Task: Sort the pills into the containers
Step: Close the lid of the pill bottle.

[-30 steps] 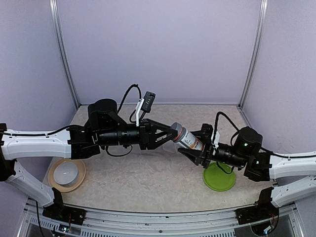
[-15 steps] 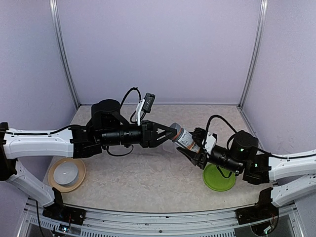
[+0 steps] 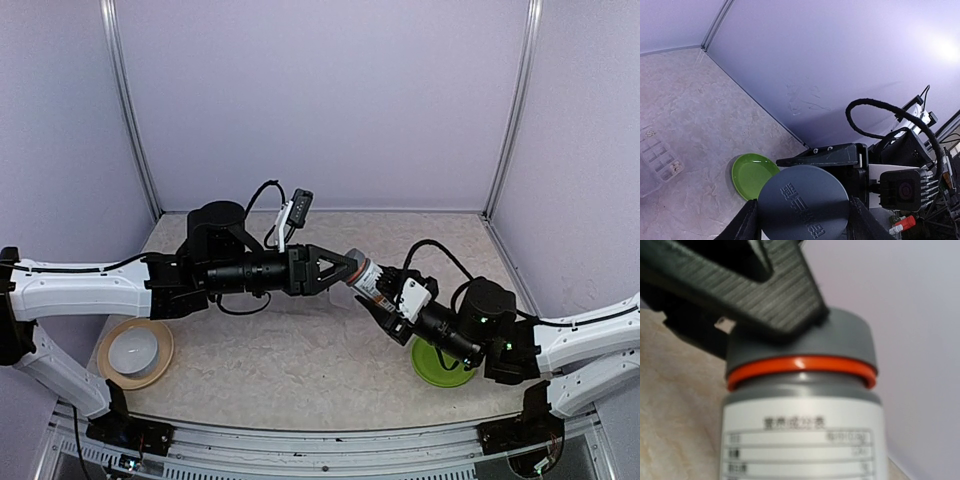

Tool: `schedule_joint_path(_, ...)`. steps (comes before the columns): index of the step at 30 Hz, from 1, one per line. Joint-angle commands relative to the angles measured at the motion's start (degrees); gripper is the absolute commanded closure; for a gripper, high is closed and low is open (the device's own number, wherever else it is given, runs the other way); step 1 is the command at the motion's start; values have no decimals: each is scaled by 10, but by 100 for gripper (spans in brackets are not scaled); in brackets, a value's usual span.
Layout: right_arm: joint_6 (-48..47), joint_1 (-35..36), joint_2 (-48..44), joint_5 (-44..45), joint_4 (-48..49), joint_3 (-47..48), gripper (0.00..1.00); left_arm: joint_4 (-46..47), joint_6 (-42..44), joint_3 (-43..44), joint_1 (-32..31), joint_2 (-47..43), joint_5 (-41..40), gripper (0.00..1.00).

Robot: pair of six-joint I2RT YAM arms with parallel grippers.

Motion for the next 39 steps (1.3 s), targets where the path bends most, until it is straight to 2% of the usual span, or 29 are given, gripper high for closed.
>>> schedule_joint_path(1, -6, 14, -7, -37, 43, 13, 100, 40, 10, -10, -4, 10, 45, 55)
schedule_joint_path(13, 70, 14, -36, -102, -51, 30, 100, 10, 122, -6, -5, -2, 77, 55)
schedule_joint_path(22, 158, 14, -73, -177, -70, 24, 100, 28, 196, -35, -7, -31, 105, 61)
schedule_joint_path(29, 239, 14, -95, -242, -98, 27, 100, 18, 255, -42, -12, -55, 131, 61)
schedule_joint_path(34, 295, 14, -103, -294, -89, 26, 99, 14, 283, -41, -16, -58, 158, 59)
schedule_joint_path(39, 327, 13, -113, -332, -67, 17, 99, 8, 309, -43, -18, -68, 173, 52)
